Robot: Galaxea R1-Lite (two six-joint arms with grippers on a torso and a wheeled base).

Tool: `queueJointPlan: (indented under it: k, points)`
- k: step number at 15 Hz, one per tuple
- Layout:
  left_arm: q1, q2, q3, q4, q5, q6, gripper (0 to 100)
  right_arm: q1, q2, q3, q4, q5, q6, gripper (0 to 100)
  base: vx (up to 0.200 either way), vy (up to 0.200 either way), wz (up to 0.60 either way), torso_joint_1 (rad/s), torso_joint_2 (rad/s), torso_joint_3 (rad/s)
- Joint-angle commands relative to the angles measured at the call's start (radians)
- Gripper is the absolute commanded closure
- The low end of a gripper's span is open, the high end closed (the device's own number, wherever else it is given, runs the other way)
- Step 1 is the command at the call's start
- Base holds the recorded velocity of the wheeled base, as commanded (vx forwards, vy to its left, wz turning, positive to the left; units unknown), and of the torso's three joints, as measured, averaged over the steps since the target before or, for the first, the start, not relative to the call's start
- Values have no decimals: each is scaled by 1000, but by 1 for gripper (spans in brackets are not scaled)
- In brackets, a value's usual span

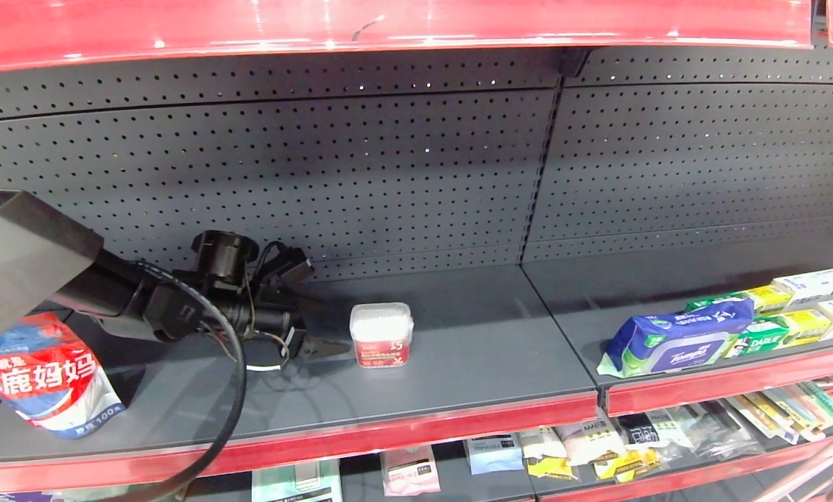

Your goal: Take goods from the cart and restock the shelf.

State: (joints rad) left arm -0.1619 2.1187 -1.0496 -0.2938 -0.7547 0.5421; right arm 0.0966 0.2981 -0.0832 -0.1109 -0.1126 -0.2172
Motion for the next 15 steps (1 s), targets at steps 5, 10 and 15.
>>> queueJointPlan:
  k: [5,10,15]
  points:
    - [-31,3,-1,-45,-15,-1,0,-6,3,-7,-1,1,-1,100,0,0,0,0,0,0]
    - [-74,38,0,-100,-52,2,0,-6,6,-12,-1,1,-1,100,0,0,0,0,0,0]
    - [-93,109,0,-254,-43,-2,0,-6,18,-13,-1,1,1,100,0,0,0,0,0,0]
